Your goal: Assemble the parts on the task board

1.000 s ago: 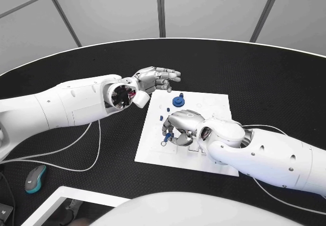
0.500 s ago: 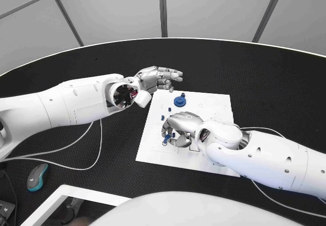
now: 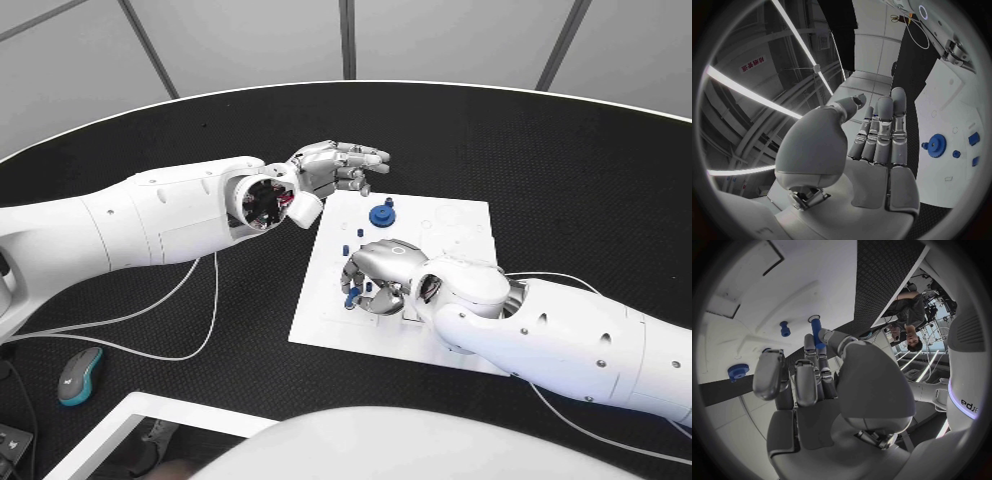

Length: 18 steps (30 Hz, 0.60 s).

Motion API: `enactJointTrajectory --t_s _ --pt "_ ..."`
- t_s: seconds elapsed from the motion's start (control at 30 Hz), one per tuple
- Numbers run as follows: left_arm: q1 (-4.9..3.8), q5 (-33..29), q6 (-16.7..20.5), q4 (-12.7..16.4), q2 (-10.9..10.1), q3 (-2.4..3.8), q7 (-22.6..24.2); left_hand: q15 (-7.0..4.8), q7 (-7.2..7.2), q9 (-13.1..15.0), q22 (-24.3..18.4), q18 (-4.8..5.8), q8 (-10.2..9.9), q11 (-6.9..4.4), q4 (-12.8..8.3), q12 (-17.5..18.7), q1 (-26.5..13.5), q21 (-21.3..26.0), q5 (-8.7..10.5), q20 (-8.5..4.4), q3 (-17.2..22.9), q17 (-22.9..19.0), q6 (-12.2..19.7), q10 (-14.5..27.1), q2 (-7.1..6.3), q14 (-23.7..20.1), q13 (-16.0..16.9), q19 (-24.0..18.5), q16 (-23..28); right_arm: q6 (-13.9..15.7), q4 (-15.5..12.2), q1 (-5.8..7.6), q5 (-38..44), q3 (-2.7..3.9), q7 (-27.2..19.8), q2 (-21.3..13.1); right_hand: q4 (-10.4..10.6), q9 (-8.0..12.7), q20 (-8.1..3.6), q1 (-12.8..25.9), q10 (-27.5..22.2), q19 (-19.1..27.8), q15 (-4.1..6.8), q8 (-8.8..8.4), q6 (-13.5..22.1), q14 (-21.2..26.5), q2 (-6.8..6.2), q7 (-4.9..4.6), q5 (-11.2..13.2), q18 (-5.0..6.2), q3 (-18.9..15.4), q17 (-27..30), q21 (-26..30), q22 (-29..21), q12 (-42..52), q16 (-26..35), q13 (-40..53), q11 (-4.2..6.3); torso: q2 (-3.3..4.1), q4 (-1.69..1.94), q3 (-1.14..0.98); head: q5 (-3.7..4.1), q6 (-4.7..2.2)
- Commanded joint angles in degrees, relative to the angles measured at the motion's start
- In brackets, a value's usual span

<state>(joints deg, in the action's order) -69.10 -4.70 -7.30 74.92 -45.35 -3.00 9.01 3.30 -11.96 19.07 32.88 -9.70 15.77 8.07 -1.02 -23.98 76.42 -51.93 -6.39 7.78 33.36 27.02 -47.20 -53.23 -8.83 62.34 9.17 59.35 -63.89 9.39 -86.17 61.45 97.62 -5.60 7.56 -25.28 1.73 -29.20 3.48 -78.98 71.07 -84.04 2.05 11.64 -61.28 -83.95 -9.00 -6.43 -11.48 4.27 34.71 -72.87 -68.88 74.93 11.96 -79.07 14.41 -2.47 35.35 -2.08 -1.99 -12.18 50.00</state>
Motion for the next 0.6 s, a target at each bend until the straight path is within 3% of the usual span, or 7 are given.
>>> enactJointTrajectory --t_s 0.03,0.6 --pt "0.0 0.0 0.0 0.0 0.0 0.0 0.0 -0.03 -0.32 0.1 -0.1 -0.93 0.0 0.0 0.1 -0.4 0.3 0.2 0.22 0.34 -0.4 -0.1 0.2 0.3 0.13 -0.2 0.1 0.0 -0.2 -0.3 0.2 -0.04 0.0 -0.01 0.1 0.1 0.0 -0.8 -0.19 -0.1 0.4 -2.4 0.11 0.34 -0.1 -2.6 0.55 -0.3 -0.4 -0.57 0.4 -0.1 0.1 8.0 -0.3 -0.3 0.1 0.04 -0.03 -0.02 0.02 0.07 0.0" --pt "0.0 0.0 0.0 0.0 0.0 0.0 -0.1 -0.03 -0.32 0.1 -0.1 -0.93 0.1 0.0 0.1 -0.5 0.3 0.2 0.23 0.34 -0.4 -0.2 0.2 0.3 0.11 -0.3 0.1 0.0 -0.3 -0.9 1.5 -0.64 1.9 -0.17 1.0 0.7 0.0 -0.9 -0.17 0.0 0.4 -2.4 0.08 0.34 0.0 -2.6 0.61 -0.34 -0.4 -0.6 0.4 -0.2 0.0 8.0 -0.3 -0.4 0.1 0.0 -0.01 0.0 0.03 -0.25 0.0"
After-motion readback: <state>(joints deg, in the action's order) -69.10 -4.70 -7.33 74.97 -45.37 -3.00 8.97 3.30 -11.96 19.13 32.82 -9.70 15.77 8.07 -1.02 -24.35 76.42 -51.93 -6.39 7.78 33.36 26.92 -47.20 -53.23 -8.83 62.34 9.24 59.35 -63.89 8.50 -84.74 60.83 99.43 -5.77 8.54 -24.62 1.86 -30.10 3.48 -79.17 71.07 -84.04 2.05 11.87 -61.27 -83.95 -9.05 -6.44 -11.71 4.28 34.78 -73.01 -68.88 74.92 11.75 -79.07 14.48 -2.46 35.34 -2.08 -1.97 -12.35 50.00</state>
